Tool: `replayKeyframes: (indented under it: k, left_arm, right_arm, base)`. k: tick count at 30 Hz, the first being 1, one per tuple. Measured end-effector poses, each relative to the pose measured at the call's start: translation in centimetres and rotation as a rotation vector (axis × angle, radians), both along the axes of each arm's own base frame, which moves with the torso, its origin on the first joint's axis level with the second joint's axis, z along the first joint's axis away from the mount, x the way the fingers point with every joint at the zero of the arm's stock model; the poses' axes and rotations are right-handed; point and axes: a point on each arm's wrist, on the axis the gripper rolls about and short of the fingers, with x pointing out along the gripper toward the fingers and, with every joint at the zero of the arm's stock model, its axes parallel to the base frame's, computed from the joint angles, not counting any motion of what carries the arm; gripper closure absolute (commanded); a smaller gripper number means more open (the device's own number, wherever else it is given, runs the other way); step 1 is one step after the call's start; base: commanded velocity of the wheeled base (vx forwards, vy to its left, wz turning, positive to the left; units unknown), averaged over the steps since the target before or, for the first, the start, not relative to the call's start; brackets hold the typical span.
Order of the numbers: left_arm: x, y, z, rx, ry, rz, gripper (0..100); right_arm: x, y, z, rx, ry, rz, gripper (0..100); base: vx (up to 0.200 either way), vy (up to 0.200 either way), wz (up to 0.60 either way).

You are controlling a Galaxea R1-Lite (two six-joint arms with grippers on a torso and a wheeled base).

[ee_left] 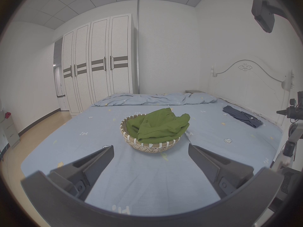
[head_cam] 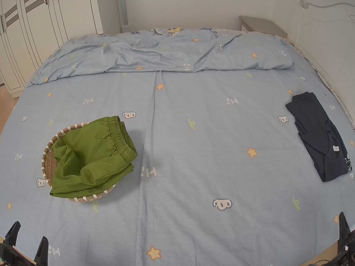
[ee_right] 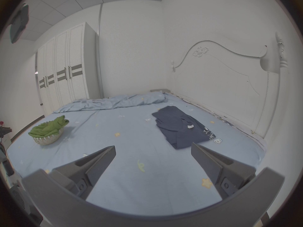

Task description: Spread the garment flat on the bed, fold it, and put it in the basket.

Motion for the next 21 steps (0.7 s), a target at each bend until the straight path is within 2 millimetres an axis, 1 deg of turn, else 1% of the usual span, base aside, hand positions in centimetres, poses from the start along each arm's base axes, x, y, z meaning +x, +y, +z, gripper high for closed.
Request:
replayKeyframes:
  k: [3, 5, 8, 21]
  left_arm:
    - [0.0, 0.0, 0.0, -0.001, 0.0, 0.0, 0]
    - [0.0, 0.0, 0.0, -0.001, 0.0, 0.0, 0]
    - [0.0, 0.0, 0.0, -0.002, 0.0, 0.0, 0]
    - [0.0, 0.0, -0.01, -0.003, 0.001, -0.001, 0]
  right_arm:
    - [-0.06, 0.17, -0.05, -0.002, -0.03, 0.041, 0]
    - [-0.08, 0.33, -0.18, -0.012, -0.035, 0.104, 0]
    - [-0.12, 0.5, -0.23, -0.056, -0.041, 0.169, 0]
    - [-0.18, 0.5, -0.28, -0.03, -0.05, 0.164, 0]
  base:
    - [0.0, 0.0, 0.0]
    - [0.0, 0.0, 0.0]
    - [0.0, 0.0, 0.0]
    - [0.0, 0.0, 0.0]
